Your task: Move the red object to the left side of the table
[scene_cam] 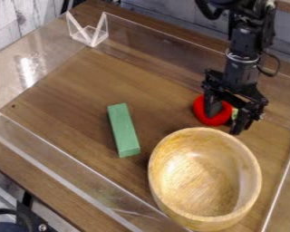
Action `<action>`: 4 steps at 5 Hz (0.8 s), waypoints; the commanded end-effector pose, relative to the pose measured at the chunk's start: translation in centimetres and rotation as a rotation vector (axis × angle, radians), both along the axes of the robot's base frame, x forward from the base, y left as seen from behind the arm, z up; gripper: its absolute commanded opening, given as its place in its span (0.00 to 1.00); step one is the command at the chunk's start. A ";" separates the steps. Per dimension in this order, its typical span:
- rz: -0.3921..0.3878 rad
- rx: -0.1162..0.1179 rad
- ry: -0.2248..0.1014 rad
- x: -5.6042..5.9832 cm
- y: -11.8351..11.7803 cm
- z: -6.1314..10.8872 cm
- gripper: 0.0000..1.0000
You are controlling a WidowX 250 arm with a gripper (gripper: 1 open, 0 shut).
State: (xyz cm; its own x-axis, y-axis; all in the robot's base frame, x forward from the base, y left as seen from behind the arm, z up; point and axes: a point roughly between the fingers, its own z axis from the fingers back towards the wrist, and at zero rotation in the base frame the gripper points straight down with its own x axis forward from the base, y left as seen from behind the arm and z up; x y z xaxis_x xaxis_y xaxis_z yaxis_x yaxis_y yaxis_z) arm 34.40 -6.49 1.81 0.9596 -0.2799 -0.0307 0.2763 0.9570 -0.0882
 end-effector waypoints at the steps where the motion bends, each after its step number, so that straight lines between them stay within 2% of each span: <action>1: -0.047 0.002 -0.017 0.8 1.4 -0.2 0.00; 2: -0.055 0.008 -0.022 0.2 2.4 1.9 0.00; 3: -0.034 0.030 -0.071 -0.6 3.7 6.5 0.00; 4: 0.040 0.049 -0.136 -1.3 5.1 10.7 0.00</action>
